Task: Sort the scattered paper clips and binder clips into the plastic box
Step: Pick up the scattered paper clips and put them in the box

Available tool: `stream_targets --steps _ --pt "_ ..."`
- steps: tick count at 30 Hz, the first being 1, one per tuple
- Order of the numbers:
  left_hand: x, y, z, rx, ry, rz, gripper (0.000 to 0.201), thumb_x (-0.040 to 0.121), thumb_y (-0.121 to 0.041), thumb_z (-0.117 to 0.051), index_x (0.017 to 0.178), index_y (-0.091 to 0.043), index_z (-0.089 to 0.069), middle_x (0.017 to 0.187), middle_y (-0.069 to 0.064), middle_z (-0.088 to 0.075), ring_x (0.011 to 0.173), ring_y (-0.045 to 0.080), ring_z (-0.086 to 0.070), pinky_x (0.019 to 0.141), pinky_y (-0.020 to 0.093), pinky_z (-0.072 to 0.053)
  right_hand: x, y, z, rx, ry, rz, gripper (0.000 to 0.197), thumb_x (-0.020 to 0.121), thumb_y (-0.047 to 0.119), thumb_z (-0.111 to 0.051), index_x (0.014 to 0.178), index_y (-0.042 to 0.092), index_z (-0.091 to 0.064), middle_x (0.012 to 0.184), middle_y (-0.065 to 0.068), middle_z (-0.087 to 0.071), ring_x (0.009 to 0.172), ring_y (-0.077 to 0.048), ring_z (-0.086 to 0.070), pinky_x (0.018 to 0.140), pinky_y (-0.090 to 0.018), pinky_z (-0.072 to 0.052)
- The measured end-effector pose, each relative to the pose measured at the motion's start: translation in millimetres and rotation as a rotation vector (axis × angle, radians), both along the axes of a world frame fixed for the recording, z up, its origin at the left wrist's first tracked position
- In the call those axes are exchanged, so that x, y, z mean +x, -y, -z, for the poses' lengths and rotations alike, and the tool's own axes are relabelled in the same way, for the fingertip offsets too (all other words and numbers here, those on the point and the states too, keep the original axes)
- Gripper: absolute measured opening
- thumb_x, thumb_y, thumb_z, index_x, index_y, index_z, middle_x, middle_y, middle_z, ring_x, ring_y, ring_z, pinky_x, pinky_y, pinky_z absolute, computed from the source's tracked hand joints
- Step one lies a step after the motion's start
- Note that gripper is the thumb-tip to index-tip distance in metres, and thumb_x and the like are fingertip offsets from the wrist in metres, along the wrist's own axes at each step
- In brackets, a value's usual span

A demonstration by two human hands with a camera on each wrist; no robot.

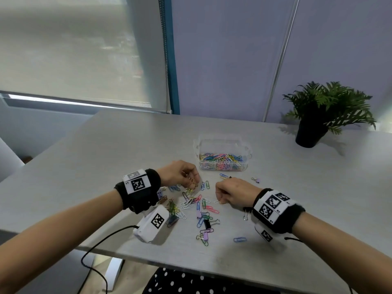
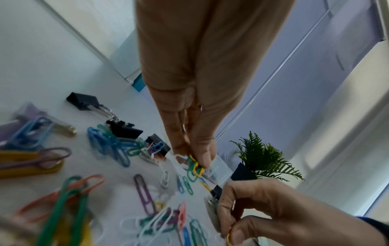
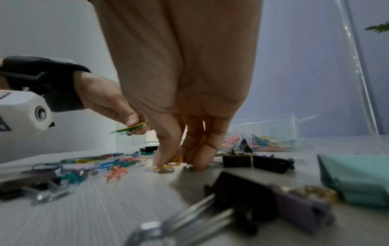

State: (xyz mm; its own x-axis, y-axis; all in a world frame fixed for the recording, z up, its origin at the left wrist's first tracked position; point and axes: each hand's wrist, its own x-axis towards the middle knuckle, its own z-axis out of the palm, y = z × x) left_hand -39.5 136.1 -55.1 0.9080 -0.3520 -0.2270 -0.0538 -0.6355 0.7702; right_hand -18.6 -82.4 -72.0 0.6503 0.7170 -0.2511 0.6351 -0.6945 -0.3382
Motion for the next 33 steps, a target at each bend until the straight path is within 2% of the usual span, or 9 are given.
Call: stream_targets --steps 2,4,7,11,18,23,26,29,33 --pt "7.6 2.6 -8.7 -0.008 0.028 -0.009 0.022 0.080 0.006 -0.063 0.086 -0.015 -0.062 0.074 -0.006 -0.061 0.057 -0.008 -0.058 0.060 0.006 -0.045 3.1 1.6 -0.9 0.072 -0.044 0.044 0.021 0.086 0.002 -0.046 0.081 0.021 -0.052 0.086 0.001 -0.066 0.078 -0.010 -0.054 0.071 -0.023 -0.045" --pt "20.7 5.5 -19.2 -0.022 0.071 -0.020 0.021 0.080 0.007 -0.062 0.087 -0.013 -0.062 0.073 -0.007 -0.062 0.059 -0.005 -0.058 0.060 0.009 -0.047 6.4 4.6 -3.9 0.199 -0.137 0.115 0.023 0.087 -0.001 -0.045 0.077 0.019 -0.051 0.076 0.000 -0.062 0.069 -0.012 -0.057 0.061 -0.016 -0.046" --pt "46.8 13.8 -32.8 -0.004 0.155 -0.046 0.020 0.079 0.006 -0.064 0.088 -0.011 -0.062 0.073 -0.005 -0.063 0.064 0.004 -0.059 0.067 0.015 -0.051 11.2 12.1 -9.1 0.368 -0.296 0.193 0.023 0.090 -0.003 -0.047 0.077 0.015 -0.051 0.065 -0.004 -0.061 0.056 -0.014 -0.061 0.060 -0.027 -0.054" --pt "82.5 35.9 -41.6 0.060 0.218 -0.069 0.019 0.077 0.008 -0.065 0.095 0.000 -0.064 0.071 -0.005 -0.061 0.051 -0.008 -0.058 0.056 0.006 -0.048 16.3 25.9 -14.8 0.436 -0.311 0.251 0.017 0.091 -0.003 -0.047 0.084 0.011 -0.053 0.065 -0.004 -0.060 0.054 -0.014 -0.060 0.059 -0.027 -0.054" --pt "114.9 55.8 -24.9 0.227 0.193 -0.146 0.019 0.079 0.007 -0.064 0.097 0.010 -0.065 0.064 0.000 -0.058 0.038 -0.005 -0.054 0.043 0.004 -0.043 21.0 54.8 -11.6 0.519 -0.310 0.307 0.018 0.087 -0.008 -0.051 0.086 0.008 -0.056 0.069 -0.003 -0.062 0.053 -0.002 -0.057 0.059 -0.017 -0.050" --pt "116.4 46.1 -16.7 0.285 0.138 -0.223 0.024 0.086 -0.016 -0.065 0.099 0.005 -0.066 0.075 0.009 -0.064 0.060 0.014 -0.059 0.072 0.028 -0.055 31.1 65.1 -6.1 0.606 -0.355 0.385 0.023 0.088 -0.011 -0.047 0.086 0.009 -0.060 0.071 -0.005 -0.062 0.053 -0.001 -0.058 0.057 -0.015 -0.050" --pt "103.3 39.9 -24.9 0.264 0.098 -0.161 0.025 0.089 -0.019 -0.061 0.104 0.000 -0.065 0.092 0.011 -0.066 0.070 0.015 -0.062 0.072 0.023 -0.054 37.2 65.0 -10.7 0.620 -0.358 0.423 0.021 0.088 -0.010 -0.048 0.087 0.006 -0.061 0.072 -0.006 -0.062 0.056 -0.007 -0.059 0.056 -0.017 -0.050" --pt "85.8 33.8 -40.9 0.228 0.206 -0.104 0.023 0.090 -0.017 -0.057 0.109 -0.005 -0.065 0.107 0.014 -0.067 0.090 0.018 -0.061 0.075 0.022 -0.052 47.6 58.3 -23.1 0.678 -0.319 0.473 0.016 0.088 -0.011 -0.048 0.091 -0.001 -0.060 0.073 -0.009 -0.061 0.057 -0.010 -0.055 0.052 -0.014 -0.048" --pt "54.4 23.2 -61.5 0.203 0.270 -0.045 0.022 0.091 -0.015 -0.056 0.111 -0.009 -0.064 0.114 0.007 -0.066 0.100 0.018 -0.060 0.085 0.030 -0.052 75.4 40.0 -35.6 0.743 -0.222 0.493 0.024 0.085 -0.010 -0.053 0.076 0.011 -0.059 0.073 -0.008 -0.061 0.066 -0.014 -0.057 0.056 -0.009 -0.050"
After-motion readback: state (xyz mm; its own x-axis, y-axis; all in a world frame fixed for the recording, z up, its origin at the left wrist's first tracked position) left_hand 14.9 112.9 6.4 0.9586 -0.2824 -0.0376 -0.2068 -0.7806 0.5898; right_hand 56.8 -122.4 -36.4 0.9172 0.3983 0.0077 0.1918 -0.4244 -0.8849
